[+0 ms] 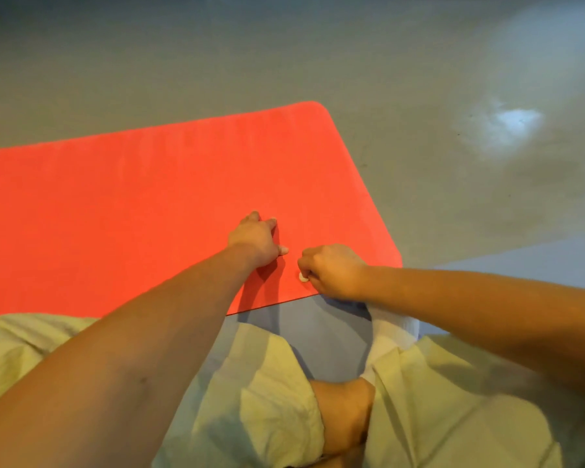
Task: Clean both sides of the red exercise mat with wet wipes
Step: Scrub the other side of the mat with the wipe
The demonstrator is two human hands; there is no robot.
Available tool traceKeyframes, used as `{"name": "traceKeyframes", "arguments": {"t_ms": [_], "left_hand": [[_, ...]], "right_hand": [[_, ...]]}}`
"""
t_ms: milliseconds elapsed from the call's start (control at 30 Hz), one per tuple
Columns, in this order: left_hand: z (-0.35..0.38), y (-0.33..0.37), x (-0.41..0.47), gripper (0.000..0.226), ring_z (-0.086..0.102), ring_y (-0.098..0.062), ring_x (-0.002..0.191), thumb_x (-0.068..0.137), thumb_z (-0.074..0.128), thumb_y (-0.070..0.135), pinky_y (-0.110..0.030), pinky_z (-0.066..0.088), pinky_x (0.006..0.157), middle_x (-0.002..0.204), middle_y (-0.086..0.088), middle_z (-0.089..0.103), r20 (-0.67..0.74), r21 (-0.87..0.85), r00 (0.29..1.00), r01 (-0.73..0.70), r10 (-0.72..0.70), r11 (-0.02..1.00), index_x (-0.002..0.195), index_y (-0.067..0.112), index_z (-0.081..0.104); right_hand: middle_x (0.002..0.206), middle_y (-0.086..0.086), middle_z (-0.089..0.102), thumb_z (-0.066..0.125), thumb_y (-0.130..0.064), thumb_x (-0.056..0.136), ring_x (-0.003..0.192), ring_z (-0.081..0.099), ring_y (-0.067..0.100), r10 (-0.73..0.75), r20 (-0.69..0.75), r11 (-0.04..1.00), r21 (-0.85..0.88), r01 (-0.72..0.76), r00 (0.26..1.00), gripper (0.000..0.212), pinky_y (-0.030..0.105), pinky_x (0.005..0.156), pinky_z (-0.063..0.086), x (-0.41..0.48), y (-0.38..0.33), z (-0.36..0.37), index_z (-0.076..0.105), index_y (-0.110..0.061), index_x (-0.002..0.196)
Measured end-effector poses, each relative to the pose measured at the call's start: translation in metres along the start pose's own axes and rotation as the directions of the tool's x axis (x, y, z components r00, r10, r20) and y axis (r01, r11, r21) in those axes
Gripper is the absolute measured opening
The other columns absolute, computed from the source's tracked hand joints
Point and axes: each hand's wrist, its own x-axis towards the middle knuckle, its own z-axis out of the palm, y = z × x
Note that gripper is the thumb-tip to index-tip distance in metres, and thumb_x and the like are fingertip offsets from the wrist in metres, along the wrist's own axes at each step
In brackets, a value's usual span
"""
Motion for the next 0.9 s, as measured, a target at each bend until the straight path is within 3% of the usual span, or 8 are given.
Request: {"name": "traceKeyframes", "arguments": {"t_ms": [167,400,600,700,800,833,900], "left_hand": [[0.000,0.000,0.000,0.086,0.032,-0.033,0.152,0.084,0.075,0.063,-0.043,0.039,0.118,0.167,-0.013,0.025,-0.008,-0.011,1.000,0.006,-0.006,1.000,0.157,0.031,0.041],[-0.002,-0.002,-0.002,0.086,0.033,-0.032,0.152,0.083,0.075,0.065,-0.046,0.041,0.117,0.168,-0.011,0.025,-0.017,-0.006,1.000,-0.004,0.004,1.000,0.156,0.033,0.042],[0.003,-0.002,0.001,0.086,0.029,-0.030,0.154,0.084,0.075,0.063,-0.047,0.040,0.118,0.167,-0.011,0.024,-0.014,-0.028,1.000,0.000,-0.001,1.000,0.157,0.034,0.040],[0.005,0.002,-0.006,0.068,0.039,-0.034,0.146,0.091,0.072,0.055,-0.046,0.044,0.113,0.156,-0.014,0.037,-0.014,-0.011,1.000,-0.012,0.012,1.000,0.149,0.027,0.051],[0.013,0.007,-0.026,0.042,0.053,-0.035,0.128,0.094,0.067,0.046,-0.044,0.051,0.100,0.132,-0.012,0.050,-0.045,0.039,0.993,-0.108,0.110,0.993,0.129,0.022,0.066],[0.018,0.007,-0.035,0.049,0.053,-0.033,0.126,0.089,0.069,0.055,-0.043,0.051,0.099,0.129,-0.010,0.051,-0.028,0.045,0.988,-0.149,0.151,0.988,0.126,0.023,0.067],[0.024,0.003,-0.055,0.087,0.050,-0.030,0.123,0.067,0.070,0.084,-0.042,0.050,0.101,0.130,-0.008,0.050,0.065,0.077,0.974,-0.220,0.215,0.972,0.130,0.025,0.063]], "right_hand": [[0.098,-0.004,0.068,0.060,-0.018,0.083,0.089,0.064,0.027,0.063,0.041,0.994,0.084,-0.066,0.997,0.013,0.033,0.063,0.044,0.001,-0.002,-0.007,0.070,-0.023,0.089],[0.100,0.001,0.068,0.059,-0.018,0.084,0.092,0.064,0.031,0.169,0.027,0.986,-0.006,-0.169,0.985,0.014,0.032,0.062,0.036,0.033,-0.002,-0.014,0.070,-0.023,0.092],[0.094,-0.001,0.064,0.058,-0.013,0.084,0.083,0.061,0.027,0.031,0.092,1.000,-0.004,-0.031,0.995,0.012,0.032,0.059,0.035,-0.013,-0.014,-0.004,0.065,-0.022,0.088],[0.100,0.000,0.067,0.058,-0.019,0.088,0.090,0.063,0.029,0.145,0.062,0.987,0.059,-0.148,0.988,0.011,0.035,0.066,0.046,-0.005,-0.006,-0.010,0.068,-0.021,0.092],[0.107,0.001,0.069,0.059,-0.021,0.089,0.097,0.064,0.030,0.274,-0.001,0.958,0.090,-0.273,0.962,0.011,0.033,0.068,0.045,0.010,-0.002,-0.014,0.069,-0.021,0.094],[0.108,0.003,0.069,0.059,-0.021,0.090,0.098,0.064,0.031,0.305,-0.014,0.949,0.092,-0.302,0.952,0.011,0.033,0.069,0.046,0.010,-0.003,-0.014,0.068,-0.020,0.096],[0.105,0.006,0.064,0.057,-0.021,0.091,0.095,0.064,0.033,0.292,-0.018,0.956,0.030,-0.292,0.956,0.010,0.037,0.066,0.046,0.004,-0.004,-0.010,0.061,-0.019,0.101]]}}
